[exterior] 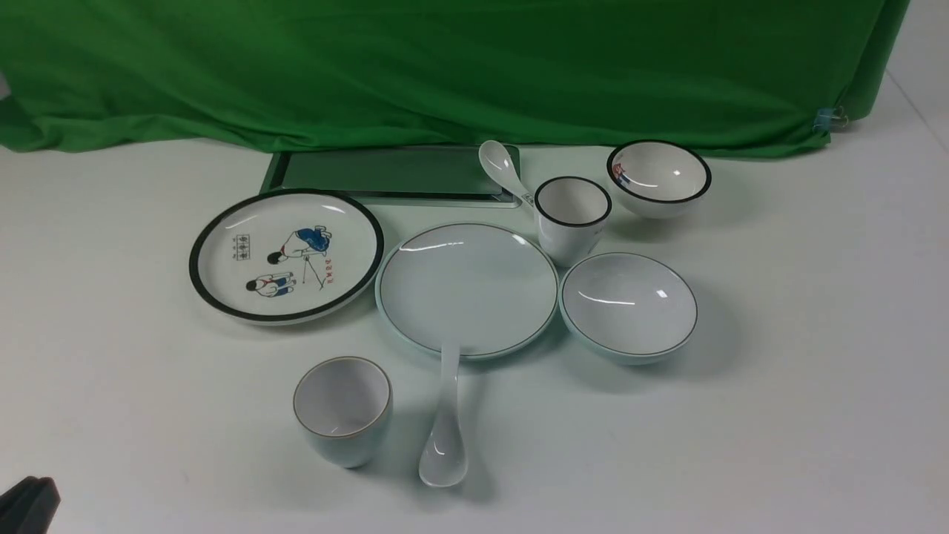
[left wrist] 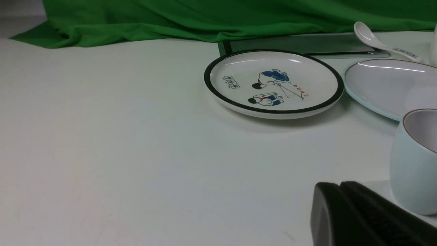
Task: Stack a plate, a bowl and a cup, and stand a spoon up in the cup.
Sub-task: Use the right arm to grab a blue rice bowl
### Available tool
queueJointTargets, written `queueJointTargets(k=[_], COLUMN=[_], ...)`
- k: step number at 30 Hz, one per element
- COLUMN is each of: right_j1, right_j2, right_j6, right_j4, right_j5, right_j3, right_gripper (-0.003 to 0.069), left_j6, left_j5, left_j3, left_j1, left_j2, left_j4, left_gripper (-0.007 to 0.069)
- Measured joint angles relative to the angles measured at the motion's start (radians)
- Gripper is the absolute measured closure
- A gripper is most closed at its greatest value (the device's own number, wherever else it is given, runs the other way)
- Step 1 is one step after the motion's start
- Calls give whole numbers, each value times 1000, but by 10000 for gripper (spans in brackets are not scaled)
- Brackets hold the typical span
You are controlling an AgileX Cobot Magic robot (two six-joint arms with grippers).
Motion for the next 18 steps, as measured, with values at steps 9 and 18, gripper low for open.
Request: queueJointTargets(k=[9, 18], right_j1=[0, 0], right_j2=[0, 0], right_j6=[-20, 28], right_j4=[0, -1], right_j5=[-63, -472], right_j3=[0, 0], right_gripper=[442, 421], left_j6=[3, 3], left_j5=[-23, -508], left_j3=[0, 0], left_j1=[0, 0], left_j2=[0, 0], left_j4=[8, 29], left_gripper=[653, 653])
